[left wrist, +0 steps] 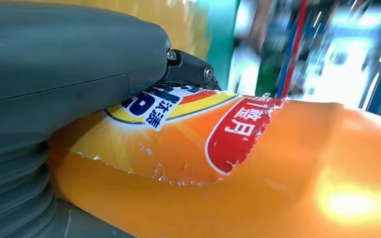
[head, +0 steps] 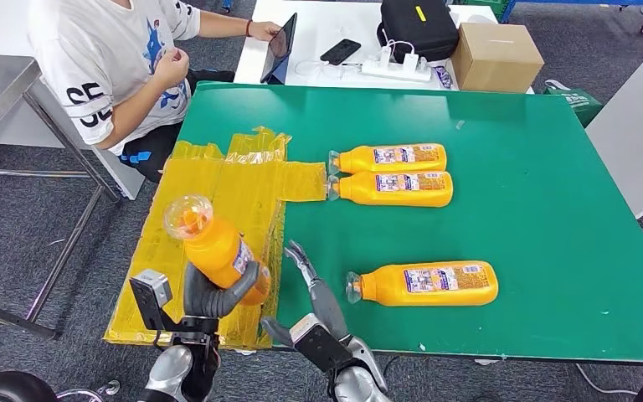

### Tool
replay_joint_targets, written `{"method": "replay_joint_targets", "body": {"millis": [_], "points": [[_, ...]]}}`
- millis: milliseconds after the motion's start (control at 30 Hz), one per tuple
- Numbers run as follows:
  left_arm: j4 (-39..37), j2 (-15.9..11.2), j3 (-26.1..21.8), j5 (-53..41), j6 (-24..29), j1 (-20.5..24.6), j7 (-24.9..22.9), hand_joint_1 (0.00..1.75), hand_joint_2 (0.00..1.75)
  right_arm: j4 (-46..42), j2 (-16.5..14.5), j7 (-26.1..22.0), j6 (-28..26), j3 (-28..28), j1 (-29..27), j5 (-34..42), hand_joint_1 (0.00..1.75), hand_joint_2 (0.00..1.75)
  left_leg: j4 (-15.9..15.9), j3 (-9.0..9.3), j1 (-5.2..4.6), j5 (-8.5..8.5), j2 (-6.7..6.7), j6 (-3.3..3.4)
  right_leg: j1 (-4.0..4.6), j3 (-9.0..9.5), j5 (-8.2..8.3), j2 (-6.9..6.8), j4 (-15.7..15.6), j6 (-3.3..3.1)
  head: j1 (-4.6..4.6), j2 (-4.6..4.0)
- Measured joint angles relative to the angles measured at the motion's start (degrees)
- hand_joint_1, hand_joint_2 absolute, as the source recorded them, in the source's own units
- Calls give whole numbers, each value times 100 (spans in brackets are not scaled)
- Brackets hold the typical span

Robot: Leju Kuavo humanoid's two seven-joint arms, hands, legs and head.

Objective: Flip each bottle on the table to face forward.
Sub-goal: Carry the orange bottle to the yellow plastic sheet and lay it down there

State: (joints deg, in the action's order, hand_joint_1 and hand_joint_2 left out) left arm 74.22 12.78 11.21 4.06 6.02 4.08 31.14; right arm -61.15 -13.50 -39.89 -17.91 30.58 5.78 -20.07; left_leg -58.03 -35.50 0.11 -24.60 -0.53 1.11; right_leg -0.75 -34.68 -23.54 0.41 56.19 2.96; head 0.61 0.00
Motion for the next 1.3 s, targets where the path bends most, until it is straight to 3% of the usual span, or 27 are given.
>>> {"method": "replay_joint_targets", "body": {"millis": [200, 367, 500, 567, 667, 800, 967, 1300], "points": [[-143, -82, -427, -769, 1421, 559, 371, 175, 175, -930, 52, -13, -294, -57, -200, 363, 0, 0, 0, -6, 0, 3, -1, -1, 0, -3, 1, -1, 2, 0, 1, 0], [-753, -343, -673, -2325, 2759, 1310, 342, 175, 175, -1891, 140, -22, -1172, 11, -256, 846, 0, 0, 0, -6, 0, 9, -6, -4, 0, -3, 2, -3, 4, 0, 0, 0], [-1292, -502, -725, -3042, 3097, 1745, 193, 175, 175, -2392, 166, -26, -1384, 33, -274, 997, 0, 0, -1, -5, 0, 10, 2, -5, -1, -6, 4, 0, 5, 0, 1, 0], [-1686, -589, -695, -3864, 3225, 1976, -118, 175, 175, -2584, 172, -26, -1466, 30, -275, 1134, 0, 0, -1, -5, 0, 10, -4, -5, -1, -6, 3, -2, 5, 0, 1, 0], [-2387, -758, -540, -5119, 3270, 2318, -544, 175, 175, -2707, 175, -26, -1423, -5, -267, 1276, 0, 0, -1, -5, 0, 11, 0, -5, -1, -6, 4, 1, 6, 0, 0, 0], [-2989, -884, -360, -5548, 3198, 2571, -703, 175, 175, -2743, 177, -26, -1309, -58, -273, 1306, 0, 0, -1, -6, -1, 10, 10, -5, -1, -10, 5, 9, 6, 1, 1, 0], [-3658, -1102, -3, -6379, 2598, 2823, -1074, 175, 175, -2652, 175, -26, -929, -129, -272, 1300, 0, 0, -1, -7, 0, 10, 8, -6, 0, -11, 4, 9, 7, 1, 1, 0], [-4146, -1377, 225, -6342, 1574, 2910, -933, 175, 175, -2328, 132, 42, -496, -356, -271, 1355, 0, 0, 0, -6, 0, 10, 0, -6, -1, -4, 2, 6, 7, 0, 1, 0]]}}
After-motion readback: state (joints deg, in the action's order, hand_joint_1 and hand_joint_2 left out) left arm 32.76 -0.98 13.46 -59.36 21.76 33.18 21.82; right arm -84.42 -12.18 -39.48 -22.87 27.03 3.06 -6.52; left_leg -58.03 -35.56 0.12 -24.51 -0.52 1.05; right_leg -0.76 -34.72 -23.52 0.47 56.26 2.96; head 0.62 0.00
